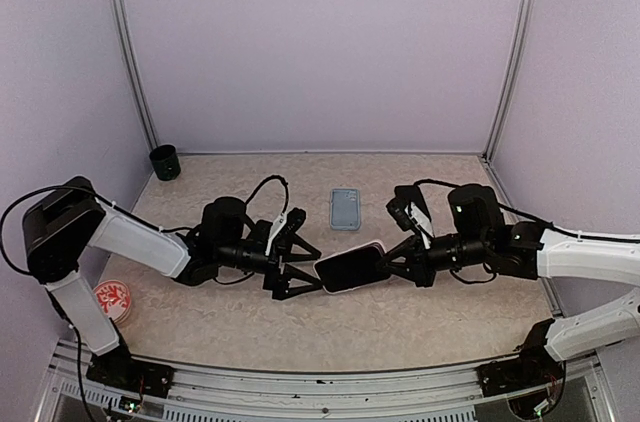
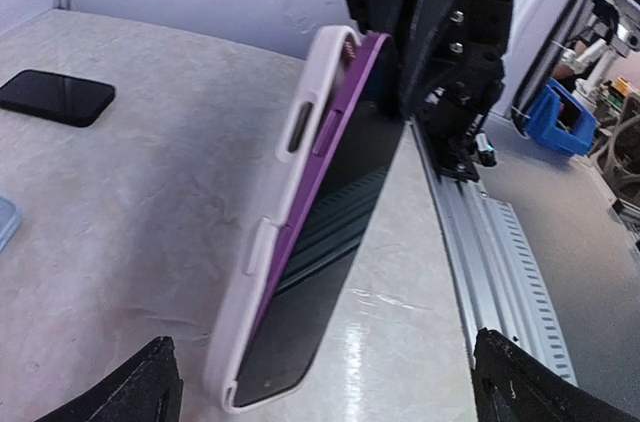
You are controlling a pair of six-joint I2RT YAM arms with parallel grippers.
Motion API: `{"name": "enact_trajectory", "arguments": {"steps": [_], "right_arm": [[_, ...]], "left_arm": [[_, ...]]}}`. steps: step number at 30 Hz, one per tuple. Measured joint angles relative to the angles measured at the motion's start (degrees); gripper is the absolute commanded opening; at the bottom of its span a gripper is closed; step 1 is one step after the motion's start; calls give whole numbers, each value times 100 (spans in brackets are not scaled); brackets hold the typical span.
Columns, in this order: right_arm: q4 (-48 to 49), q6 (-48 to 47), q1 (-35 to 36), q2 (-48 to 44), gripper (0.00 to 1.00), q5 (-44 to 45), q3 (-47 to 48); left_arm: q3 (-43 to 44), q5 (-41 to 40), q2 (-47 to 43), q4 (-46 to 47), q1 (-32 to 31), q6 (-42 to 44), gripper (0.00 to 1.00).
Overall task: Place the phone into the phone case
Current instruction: Pass from the right arm to the left
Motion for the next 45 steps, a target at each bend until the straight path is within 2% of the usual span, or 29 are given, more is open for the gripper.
{"name": "enact_trajectory", "arguments": {"steps": [8, 13, 15, 19, 25, 27, 32, 39, 45], "right_arm": [[-57, -468, 109, -431, 0, -404, -33], [-140, -577, 190, -431, 0, -629, -31], [-157, -608, 203, -435, 0, -697, -28], [-179, -627, 229, -461, 0, -754, -22], [-186, -640, 256, -463, 0, -791, 61], [-190, -645, 258, -463, 0, -791, 79], [-247, -636, 262, -463, 0, -754, 125], [-363, -638, 267, -522, 1, -691, 149], [-671, -682, 289, -555, 22, -479, 337]], "left_arm": [[7, 605, -142, -13, -175, 79, 98], [120, 778, -144, -70, -203, 87, 87], [192, 833, -144, -133, -232, 96, 78], [341, 992, -136, -251, -280, 96, 50], [575, 1193, 2, -389, -310, 103, 26], [601, 1239, 50, -428, -310, 96, 21], [647, 1351, 125, -514, -321, 164, 0], [678, 1346, 131, -535, -345, 208, 0], [697, 1281, 136, -485, -345, 184, 0]]}}
